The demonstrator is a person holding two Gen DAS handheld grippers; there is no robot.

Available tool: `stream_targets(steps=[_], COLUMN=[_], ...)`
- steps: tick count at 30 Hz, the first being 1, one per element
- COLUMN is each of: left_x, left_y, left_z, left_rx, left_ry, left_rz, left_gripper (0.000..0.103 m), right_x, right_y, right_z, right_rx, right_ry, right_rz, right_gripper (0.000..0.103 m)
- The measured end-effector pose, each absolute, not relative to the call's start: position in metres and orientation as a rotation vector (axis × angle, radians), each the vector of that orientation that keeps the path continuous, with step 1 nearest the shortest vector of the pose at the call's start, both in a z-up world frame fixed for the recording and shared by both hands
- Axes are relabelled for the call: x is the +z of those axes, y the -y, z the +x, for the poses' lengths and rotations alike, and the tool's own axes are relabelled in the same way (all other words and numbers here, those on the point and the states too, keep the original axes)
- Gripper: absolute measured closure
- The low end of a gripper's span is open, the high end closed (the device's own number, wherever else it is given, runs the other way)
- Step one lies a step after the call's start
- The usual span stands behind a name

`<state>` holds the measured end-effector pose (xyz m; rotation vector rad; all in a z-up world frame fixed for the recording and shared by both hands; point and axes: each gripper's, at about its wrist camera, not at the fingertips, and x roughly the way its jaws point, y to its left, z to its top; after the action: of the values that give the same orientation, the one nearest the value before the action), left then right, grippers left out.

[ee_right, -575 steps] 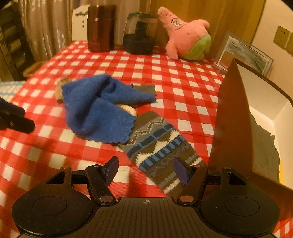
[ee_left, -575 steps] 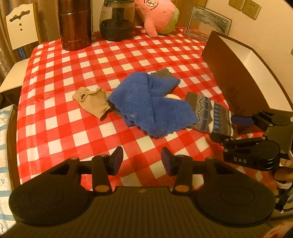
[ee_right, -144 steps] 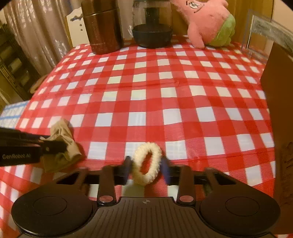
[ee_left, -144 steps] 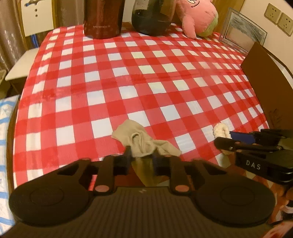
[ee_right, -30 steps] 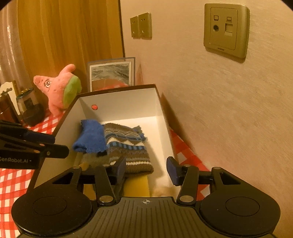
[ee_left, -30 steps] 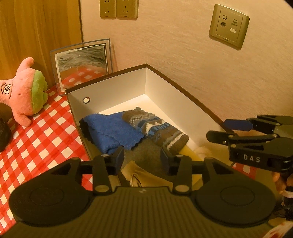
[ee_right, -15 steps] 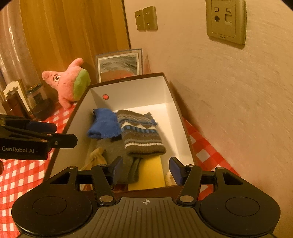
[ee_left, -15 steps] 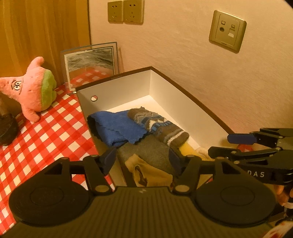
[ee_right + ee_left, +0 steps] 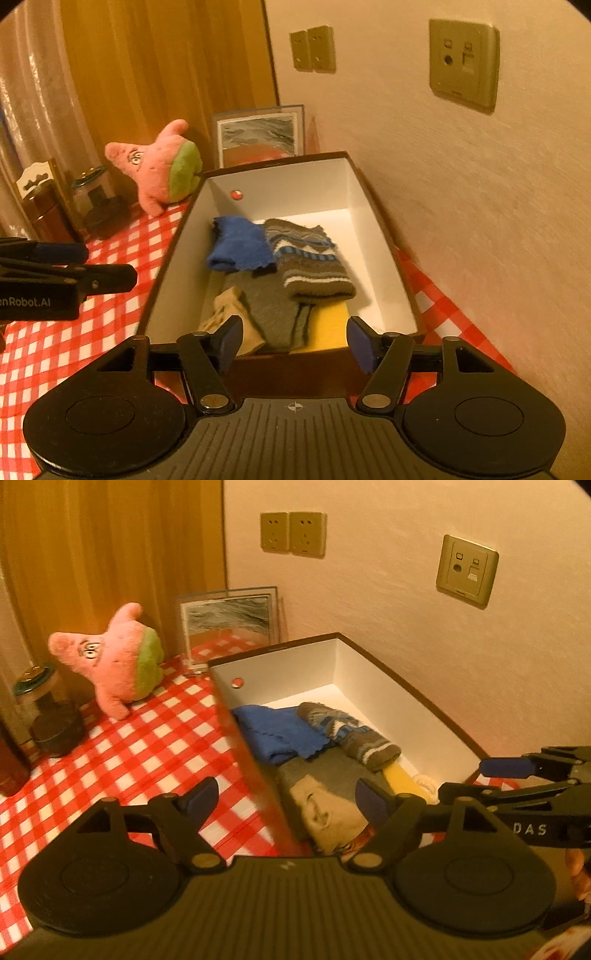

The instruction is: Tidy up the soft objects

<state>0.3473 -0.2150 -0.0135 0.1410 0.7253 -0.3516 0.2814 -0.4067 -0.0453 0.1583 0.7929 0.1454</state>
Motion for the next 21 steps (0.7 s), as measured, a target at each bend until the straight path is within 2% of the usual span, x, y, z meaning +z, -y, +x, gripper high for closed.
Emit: stream_targets(steps=[21], left_x=[-0.002], left_y=[0.034], left_z=[0.145], left_rx=[-0.178], left_ry=[-0.756], left_rz=[0.127], left_gripper=[0.023], right_x=[-0.018], right_y=[0.245], right_z=[0.122], right_rx=[0.247], right_ry=[-0.797], right_rz=[0.168], right_gripper=[0.039])
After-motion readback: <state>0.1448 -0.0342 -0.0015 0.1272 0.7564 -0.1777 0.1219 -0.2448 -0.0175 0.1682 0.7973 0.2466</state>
